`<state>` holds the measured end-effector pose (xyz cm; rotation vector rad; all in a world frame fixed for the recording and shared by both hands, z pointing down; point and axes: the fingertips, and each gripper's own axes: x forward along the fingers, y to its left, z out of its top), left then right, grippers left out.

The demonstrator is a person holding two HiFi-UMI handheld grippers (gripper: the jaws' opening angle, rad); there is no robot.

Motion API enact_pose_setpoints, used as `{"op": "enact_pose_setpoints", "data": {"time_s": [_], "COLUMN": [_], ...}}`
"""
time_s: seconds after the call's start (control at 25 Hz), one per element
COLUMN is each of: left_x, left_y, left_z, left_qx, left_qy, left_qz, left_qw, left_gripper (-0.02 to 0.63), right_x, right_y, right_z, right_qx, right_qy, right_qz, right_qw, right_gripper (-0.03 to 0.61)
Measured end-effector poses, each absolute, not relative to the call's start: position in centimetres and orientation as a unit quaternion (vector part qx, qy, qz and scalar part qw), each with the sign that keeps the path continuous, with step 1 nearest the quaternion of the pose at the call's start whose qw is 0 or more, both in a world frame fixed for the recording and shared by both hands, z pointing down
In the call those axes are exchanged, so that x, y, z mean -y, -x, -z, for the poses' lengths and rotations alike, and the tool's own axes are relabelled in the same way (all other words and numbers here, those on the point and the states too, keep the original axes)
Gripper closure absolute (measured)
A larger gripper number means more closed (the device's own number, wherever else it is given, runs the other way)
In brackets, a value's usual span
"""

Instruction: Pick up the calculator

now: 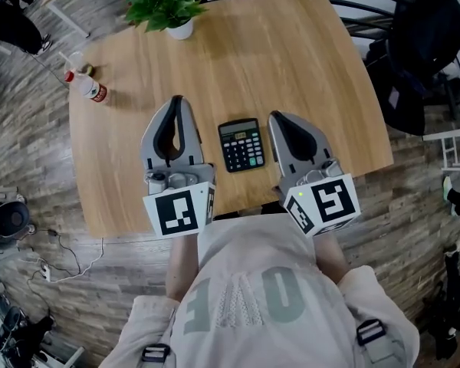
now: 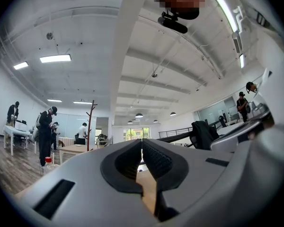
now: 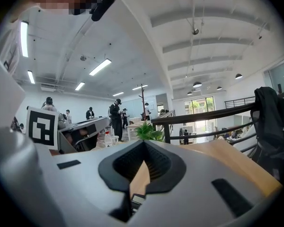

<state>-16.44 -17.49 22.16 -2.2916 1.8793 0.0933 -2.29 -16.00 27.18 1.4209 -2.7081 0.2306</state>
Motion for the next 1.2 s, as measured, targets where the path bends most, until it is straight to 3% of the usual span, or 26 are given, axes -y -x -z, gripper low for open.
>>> {"op": "enact_pose_setpoints", "data": {"time_s": [0.48, 0.52, 0.64, 0.72, 0.96, 1.2], "left_x": [21.8, 22.5, 24.8, 26.1, 26.8, 24.9], "left_y": [14.1, 14.0, 13.4, 12.1, 5.9, 4.5], "left_z": [-21.7, -21.6, -21.8, -23.1, -33.3, -42.4], "left_qx": [-0.623, -0.615, -0.58, -0.534, -0.224, -0.03], "left_qy": [0.775, 0.782, 0.811, 0.844, 0.952, 0.924], "left_qz": [-0.031, -0.036, -0.043, -0.014, 0.182, 0.312], "left_qw": [0.103, 0.094, 0.064, 0.049, -0.105, -0.22], "left_gripper": [0.594, 0.551, 0.308, 0.287, 0.29, 0.29], "right_x": [18.8, 19.0, 19.5, 19.7, 20.2, 20.7], "right_y": [-2.2, -2.8, -4.3, -4.8, -4.6, -5.2], "right_z": [-27.7, -27.9, -28.9, -29.8, -32.0, -34.0], "right_qx": [0.866, 0.863, 0.853, 0.846, 0.843, 0.834], "right_qy": [-0.491, -0.496, -0.508, -0.513, -0.505, -0.507], "right_qz": [-0.096, -0.1, -0.122, -0.142, -0.183, -0.216], "right_qw": [0.017, 0.017, 0.015, 0.014, 0.019, 0.023], "right_gripper": [0.56, 0.56, 0.56, 0.56, 0.56, 0.56]}}
